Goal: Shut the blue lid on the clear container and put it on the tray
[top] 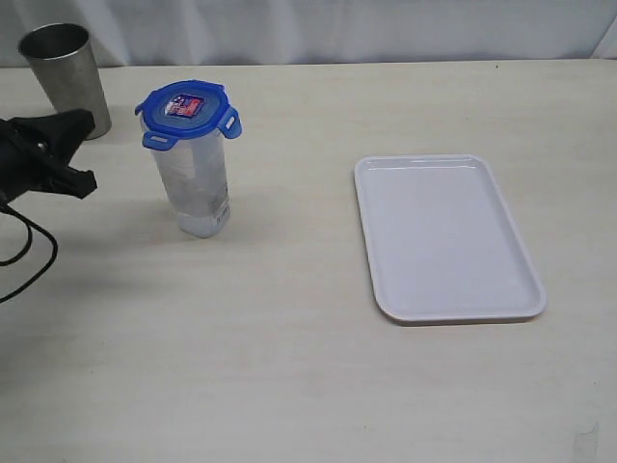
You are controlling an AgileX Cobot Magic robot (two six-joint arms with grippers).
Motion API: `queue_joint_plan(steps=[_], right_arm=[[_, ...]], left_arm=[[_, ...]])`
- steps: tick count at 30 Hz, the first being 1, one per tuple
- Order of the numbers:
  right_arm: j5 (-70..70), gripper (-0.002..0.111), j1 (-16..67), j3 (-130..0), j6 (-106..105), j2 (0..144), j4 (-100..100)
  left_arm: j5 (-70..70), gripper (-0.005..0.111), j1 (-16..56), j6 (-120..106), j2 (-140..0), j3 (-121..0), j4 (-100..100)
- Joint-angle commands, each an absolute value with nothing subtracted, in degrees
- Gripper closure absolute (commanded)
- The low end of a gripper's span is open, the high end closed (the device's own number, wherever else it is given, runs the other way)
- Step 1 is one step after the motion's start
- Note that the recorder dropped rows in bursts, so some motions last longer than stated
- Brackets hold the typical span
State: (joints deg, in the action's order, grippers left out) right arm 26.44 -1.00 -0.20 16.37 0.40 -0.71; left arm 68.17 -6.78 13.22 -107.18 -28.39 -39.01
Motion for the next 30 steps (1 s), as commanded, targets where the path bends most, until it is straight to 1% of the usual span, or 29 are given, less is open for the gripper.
queue_joint_plan(steps=[1, 4, 6, 7, 13, 17, 19, 21, 22, 23, 24, 25, 26, 27, 28, 30], right_arm=[[32.9, 0.104, -1.2, -4.6, 21.4, 7.6, 0.0], [29.9, 0.104, -1.2, -12.3, 25.7, 16.3, 8.6], [28.0, 0.104, -1.2, -18.0, 33.3, 23.8, 17.8], [27.3, 0.104, -1.2, -23.2, 43.5, 31.7, 29.0], [27.3, 0.104, -1.2, -35.2, 69.6, 52.3, 59.3], [27.3, 0.104, -1.2, -43.0, 82.7, 65.2, 77.2], [27.5, 0.104, -1.2, -52.3, 92.6, 77.2, 86.7], [30.8, 0.104, -1.2, -58.5, 99.5, 85.6, 94.6], [32.5, 0.104, -1.2, -60.5, 101.8, 88.0, 97.4], [38.2, 0.104, -1.2, -63.9, 105.7, 91.8, 99.9], [42.7, 0.104, -1.2, -65.5, 105.0, 93.6, 99.9], [52.0, 0.104, -0.6, -68.1, 100.7, 96.2, 99.9], [55.2, 0.104, 0.2, -69.1, 99.5, 97.1, 99.9], [54.9, 0.104, 2.4, -70.3, 99.8, 97.8, 99.9], [49.4, 0.104, 5.4, -70.7, 100.2, 97.9, 99.9], [44.1, 0.104, 9.5, -70.7, 100.2, 97.9, 99.9]], left_arm=[[70.0, 0.107, -7.1, 13.3, -111.0, -29.5, -44.8], [70.0, 0.107, -7.1, 13.3, -112.1, -29.5, -48.3], [70.0, 0.107, -7.0, 13.3, -112.3, -29.5, -50.1], [70.0, 0.107, -6.6, 13.3, -112.5, -29.7, -50.3], [70.0, 0.107, -3.3, 13.8, -114.3, -32.2, -51.6], [70.0, 0.107, -2.9, 13.8, -115.0, -32.9, -50.7], [70.0, 0.107, -2.9, 13.8, -115.0, -32.9, -49.8], [70.0, 0.107, -2.9, 13.8, -115.0, -32.9, -49.2], [70.0, 0.107, -2.9, 13.8, -115.0, -32.9, -48.9], [70.0, 0.107, -2.9, 13.8, -115.0, -32.9, -48.6], [70.0, 0.107, -2.9, 13.8, -115.0, -32.9, -48.6], [70.0, 0.107, -2.9, 13.7, -115.0, -32.9, -48.2], [70.0, 0.107, -2.9, 13.6, -115.0, -32.9, -47.7], [70.0, 0.107, -2.9, 13.6, -115.0, -32.9, -47.3], [70.0, 0.107, -2.9, 13.6, -115.0, -32.9, -47.3], [70.0, 0.107, -2.9, 13.6, -115.0, -32.9, -47.3]])
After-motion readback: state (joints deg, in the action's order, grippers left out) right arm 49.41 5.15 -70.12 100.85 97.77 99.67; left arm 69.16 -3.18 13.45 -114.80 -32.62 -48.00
